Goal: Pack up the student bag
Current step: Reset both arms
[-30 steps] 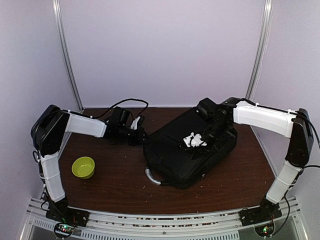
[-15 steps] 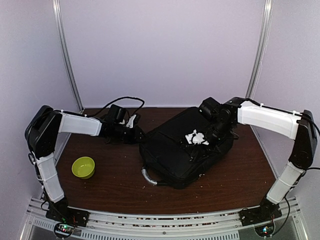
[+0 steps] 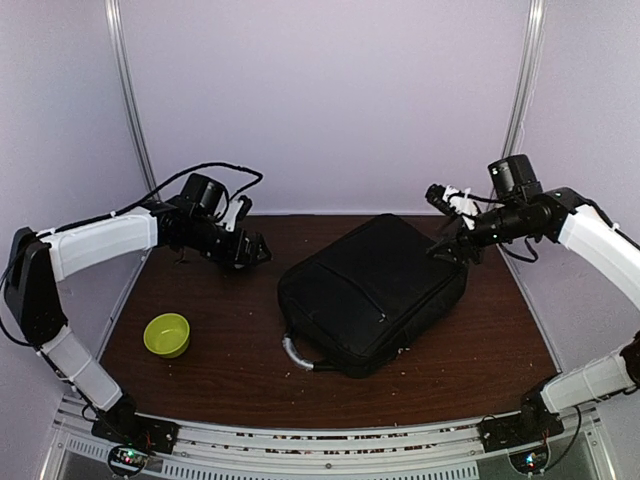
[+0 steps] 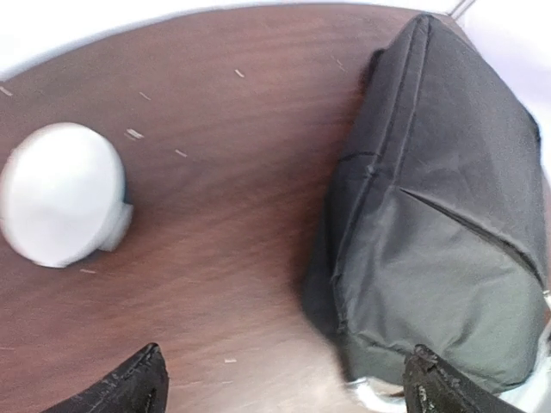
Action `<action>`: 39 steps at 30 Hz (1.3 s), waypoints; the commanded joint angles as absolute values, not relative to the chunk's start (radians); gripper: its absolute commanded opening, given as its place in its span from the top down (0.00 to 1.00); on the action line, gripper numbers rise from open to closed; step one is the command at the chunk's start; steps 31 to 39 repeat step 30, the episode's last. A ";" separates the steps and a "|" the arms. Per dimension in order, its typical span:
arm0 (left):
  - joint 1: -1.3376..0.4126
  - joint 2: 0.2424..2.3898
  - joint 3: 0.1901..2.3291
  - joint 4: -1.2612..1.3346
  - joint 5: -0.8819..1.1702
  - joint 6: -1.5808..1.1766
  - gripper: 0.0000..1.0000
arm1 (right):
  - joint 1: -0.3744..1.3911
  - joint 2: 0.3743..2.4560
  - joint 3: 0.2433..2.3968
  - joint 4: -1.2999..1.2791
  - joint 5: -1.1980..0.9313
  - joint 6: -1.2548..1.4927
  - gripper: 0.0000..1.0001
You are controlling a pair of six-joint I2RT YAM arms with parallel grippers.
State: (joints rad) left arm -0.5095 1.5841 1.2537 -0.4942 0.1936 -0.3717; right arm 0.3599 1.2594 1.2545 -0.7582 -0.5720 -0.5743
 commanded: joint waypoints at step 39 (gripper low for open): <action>-0.502 1.116 1.068 -0.305 -0.567 -0.129 0.02 | 0.072 0.897 0.882 -0.139 -0.210 0.092 0.00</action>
